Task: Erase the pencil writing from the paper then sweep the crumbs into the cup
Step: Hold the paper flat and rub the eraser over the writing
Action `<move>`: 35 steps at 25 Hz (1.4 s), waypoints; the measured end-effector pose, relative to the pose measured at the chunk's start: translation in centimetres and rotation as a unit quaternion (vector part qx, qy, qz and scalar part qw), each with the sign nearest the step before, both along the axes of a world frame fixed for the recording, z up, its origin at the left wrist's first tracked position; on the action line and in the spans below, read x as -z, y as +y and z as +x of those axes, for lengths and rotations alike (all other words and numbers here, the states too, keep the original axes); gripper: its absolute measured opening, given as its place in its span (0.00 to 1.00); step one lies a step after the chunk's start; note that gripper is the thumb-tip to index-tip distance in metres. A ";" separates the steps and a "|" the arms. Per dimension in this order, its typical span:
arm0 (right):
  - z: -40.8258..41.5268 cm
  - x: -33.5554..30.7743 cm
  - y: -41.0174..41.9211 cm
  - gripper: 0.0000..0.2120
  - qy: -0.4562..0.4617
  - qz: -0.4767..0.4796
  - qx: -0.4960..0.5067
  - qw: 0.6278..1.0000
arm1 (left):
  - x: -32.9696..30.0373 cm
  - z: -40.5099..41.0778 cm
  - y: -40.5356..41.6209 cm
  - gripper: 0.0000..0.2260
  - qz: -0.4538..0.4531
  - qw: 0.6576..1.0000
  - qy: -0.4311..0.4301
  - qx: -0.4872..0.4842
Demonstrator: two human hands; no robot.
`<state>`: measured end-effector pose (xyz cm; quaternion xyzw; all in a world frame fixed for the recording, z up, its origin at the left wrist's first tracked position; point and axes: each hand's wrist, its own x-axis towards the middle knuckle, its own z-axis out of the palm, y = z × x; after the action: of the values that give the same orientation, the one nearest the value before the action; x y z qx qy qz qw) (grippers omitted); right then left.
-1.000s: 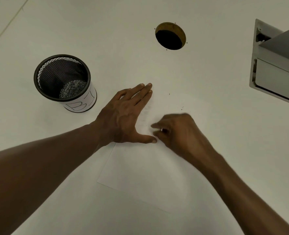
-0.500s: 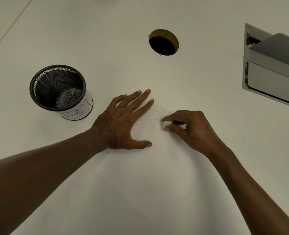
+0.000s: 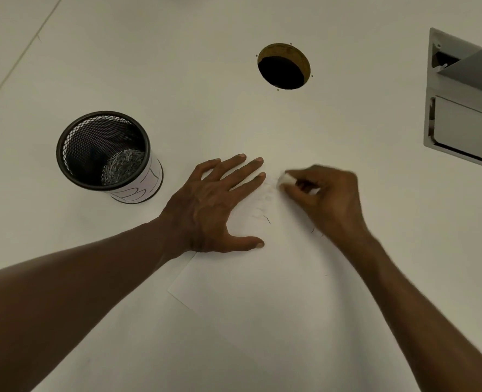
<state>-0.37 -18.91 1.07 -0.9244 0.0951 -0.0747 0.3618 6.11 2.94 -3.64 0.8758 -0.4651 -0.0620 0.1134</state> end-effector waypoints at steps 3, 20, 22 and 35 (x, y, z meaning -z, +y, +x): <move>-1.6 0.2 1.8 0.05 -0.001 -0.011 -0.028 1.000 | 0.1 -0.1 0.1 0.48 -0.002 1.000 -0.002 -0.003; -1.0 0.5 3.0 0.06 -0.006 -0.033 -0.079 0.996 | 0.3 -0.2 0.0 0.48 -0.010 1.000 -0.005 -0.006; -3.0 0.3 4.6 0.07 0.010 -0.035 -0.141 0.989 | 0.2 -0.3 0.1 0.47 -0.010 1.000 -0.004 -0.006; 0.1 0.3 0.4 0.05 0.000 0.003 0.007 1.000 | 0.2 -0.2 0.0 0.48 0.000 1.000 0.002 -0.008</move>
<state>-0.27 -18.47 0.75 -0.9225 0.1019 -0.0767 0.3644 5.94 2.93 -3.84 0.8792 -0.4582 -0.0630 0.1148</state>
